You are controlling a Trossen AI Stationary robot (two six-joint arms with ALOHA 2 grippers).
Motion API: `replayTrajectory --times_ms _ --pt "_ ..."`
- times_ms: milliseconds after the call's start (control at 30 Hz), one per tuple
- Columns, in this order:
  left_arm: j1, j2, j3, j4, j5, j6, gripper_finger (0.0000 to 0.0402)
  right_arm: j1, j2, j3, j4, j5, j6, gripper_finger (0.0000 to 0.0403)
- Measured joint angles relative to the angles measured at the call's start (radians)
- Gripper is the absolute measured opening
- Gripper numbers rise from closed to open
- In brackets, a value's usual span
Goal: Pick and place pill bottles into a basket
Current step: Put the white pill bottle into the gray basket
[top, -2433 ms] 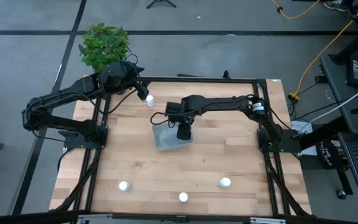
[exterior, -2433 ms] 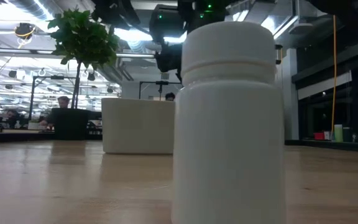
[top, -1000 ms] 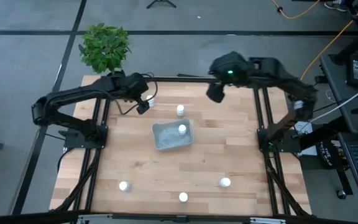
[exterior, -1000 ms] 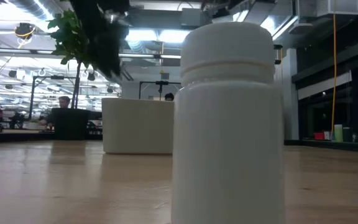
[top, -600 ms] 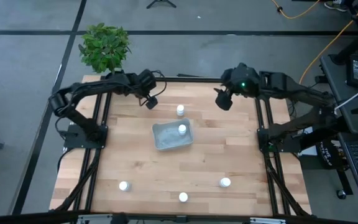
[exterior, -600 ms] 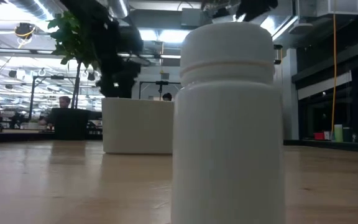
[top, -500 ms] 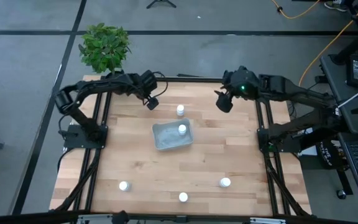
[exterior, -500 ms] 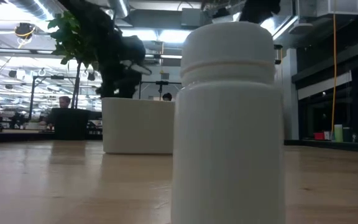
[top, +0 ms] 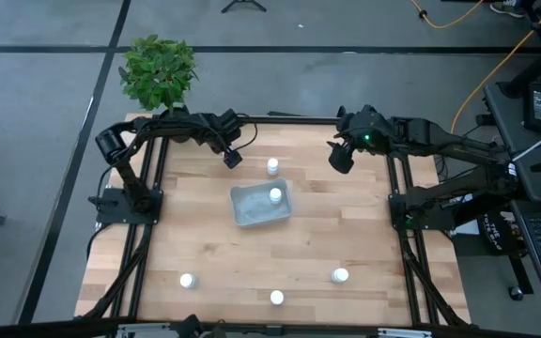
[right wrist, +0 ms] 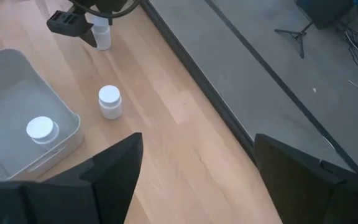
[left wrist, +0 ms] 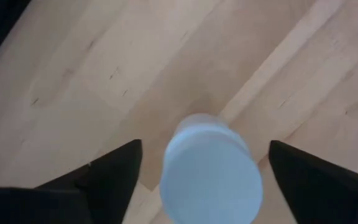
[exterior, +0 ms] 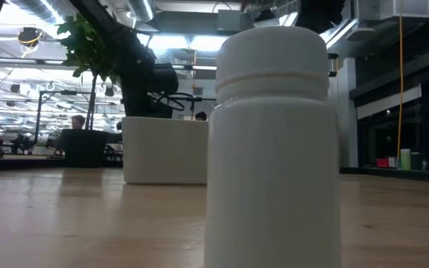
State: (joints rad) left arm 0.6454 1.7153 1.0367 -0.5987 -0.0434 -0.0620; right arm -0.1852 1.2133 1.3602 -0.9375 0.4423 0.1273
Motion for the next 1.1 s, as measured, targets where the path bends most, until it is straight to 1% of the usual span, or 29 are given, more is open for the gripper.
replayTrajectory --times_ms 100,233,333,367,567,667,733,800,900,967,1033,1100 --pt "-0.005 -0.005 0.0 -0.002 -0.014 -0.003 0.0275 0.0 0.0 0.0 0.0 0.0 -0.005 0.0307" --pt "-0.014 -0.02 0.007 -0.013 -0.035 -0.003 0.0173 0.0 0.0 0.0 0.008 0.0 -0.028 0.0307" --pt "-0.03 -0.046 0.039 -0.044 -0.031 0.004 0.017 0.0 0.0 0.0 0.008 0.0 -0.032 0.0307" --pt "-0.038 -0.059 0.054 -0.05 -0.015 0.007 0.017 -0.002 0.0 0.0 0.008 0.0 -0.034 0.0307" --pt "-0.114 -0.177 0.182 -0.079 0.157 -0.005 0.017 -0.017 0.001 0.0 0.007 0.0 -0.044 0.0307" --pt "-0.182 -0.243 0.25 -0.088 0.25 -0.028 0.017 -0.022 0.001 0.0 0.008 0.0 -0.052 0.0307" --pt "-0.239 -0.283 0.285 -0.103 0.271 -0.032 0.017 -0.023 0.001 0.0 0.011 0.0 -0.055 0.0307" --pt "-0.305 -0.312 0.318 -0.141 0.261 -0.033 0.017 -0.023 0.001 0.0 0.019 0.0 -0.057 0.0307" --pt "-0.404 -0.327 0.341 -0.236 0.189 -0.041 0.017 -0.023 0.001 0.0 0.039 0.0 -0.057 0.0307" --pt "-0.461 -0.322 0.341 -0.293 0.13 -0.062 0.017 -0.023 0.002 0.0 0.057 0.0 -0.058 0.0307" --pt "-0.506 -0.306 0.34 -0.344 0.099 -0.073 0.017 -0.023 0.002 0.0 0.075 0.0 -0.061 0.0307" --pt "-0.542 -0.288 0.326 -0.356 0.074 -0.075 0.017 -0.023 0.002 0.0 0.096 0.0 -0.073 0.0307"
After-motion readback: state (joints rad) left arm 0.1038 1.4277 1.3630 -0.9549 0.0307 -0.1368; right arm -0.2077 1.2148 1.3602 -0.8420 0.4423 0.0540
